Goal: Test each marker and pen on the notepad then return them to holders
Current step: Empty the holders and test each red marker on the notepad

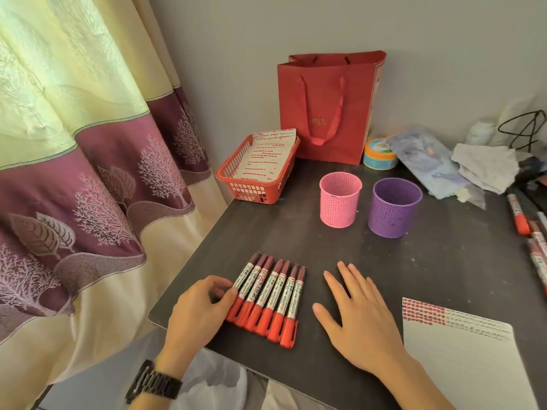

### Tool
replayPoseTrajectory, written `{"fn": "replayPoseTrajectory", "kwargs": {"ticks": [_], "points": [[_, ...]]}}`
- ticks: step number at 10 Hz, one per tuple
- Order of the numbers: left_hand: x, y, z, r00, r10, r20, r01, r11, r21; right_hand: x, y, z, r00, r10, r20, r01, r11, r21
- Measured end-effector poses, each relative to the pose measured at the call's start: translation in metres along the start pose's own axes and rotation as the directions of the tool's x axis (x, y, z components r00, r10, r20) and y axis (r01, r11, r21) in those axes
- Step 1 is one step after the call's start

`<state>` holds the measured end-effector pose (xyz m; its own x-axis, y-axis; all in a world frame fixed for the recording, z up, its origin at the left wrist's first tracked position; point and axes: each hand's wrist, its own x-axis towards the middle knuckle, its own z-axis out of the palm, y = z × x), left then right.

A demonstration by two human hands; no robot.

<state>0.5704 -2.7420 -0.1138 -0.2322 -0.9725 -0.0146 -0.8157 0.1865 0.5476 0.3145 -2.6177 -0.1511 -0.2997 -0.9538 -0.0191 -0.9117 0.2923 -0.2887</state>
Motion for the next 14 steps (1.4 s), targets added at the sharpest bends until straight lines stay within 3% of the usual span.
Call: {"fn": "replayPoseTrajectory", "kwargs": {"ticks": [3, 5, 8, 9, 10, 11, 12, 13, 14], "points": [[-0.017, -0.001, 0.000, 1.000, -0.007, -0.001, 0.007, 1.000, -0.009, 0.001, 0.000, -0.002, 1.000, 0.011, 0.021, -0.011, 1.000, -0.013], [-0.022, 0.006, 0.004, 0.996, -0.040, -0.076, 0.041, 0.999, 0.007, 0.000, 0.000, -0.004, 1.000, -0.003, 0.010, 0.003, 1.000, -0.007], [-0.026, 0.014, 0.004, 0.994, -0.105, -0.027, 0.106, 0.993, 0.048, -0.001, 0.001, -0.004, 1.000, 0.008, 0.012, -0.008, 0.999, 0.040], [-0.028, 0.021, 0.004, 0.992, -0.121, -0.042, 0.125, 0.984, 0.123, 0.001, 0.005, -0.015, 0.997, -0.007, 0.081, -0.008, 0.985, 0.174], [-0.027, 0.034, 0.005, 0.991, -0.107, -0.079, 0.121, 0.973, 0.196, -0.003, 0.018, -0.038, 0.997, 0.025, 0.078, -0.056, 0.902, 0.428], [-0.025, 0.060, 0.011, 0.997, 0.002, -0.071, 0.010, 0.985, 0.171, -0.027, 0.049, -0.071, 0.992, 0.100, -0.080, -0.027, 0.774, 0.632], [-0.023, 0.102, 0.034, 0.992, 0.122, -0.031, -0.118, 0.987, 0.105, -0.065, 0.094, -0.091, 0.952, 0.213, -0.220, -0.030, 0.781, 0.624], [-0.022, 0.137, 0.060, 0.949, 0.316, -0.001, -0.314, 0.945, 0.090, -0.095, 0.132, -0.097, 0.914, 0.317, -0.254, -0.149, 0.844, 0.515], [-0.022, 0.189, 0.101, 0.813, 0.571, 0.113, -0.574, 0.819, -0.006, -0.129, 0.175, -0.096, 0.880, 0.420, -0.219, -0.354, 0.891, 0.284]]}}
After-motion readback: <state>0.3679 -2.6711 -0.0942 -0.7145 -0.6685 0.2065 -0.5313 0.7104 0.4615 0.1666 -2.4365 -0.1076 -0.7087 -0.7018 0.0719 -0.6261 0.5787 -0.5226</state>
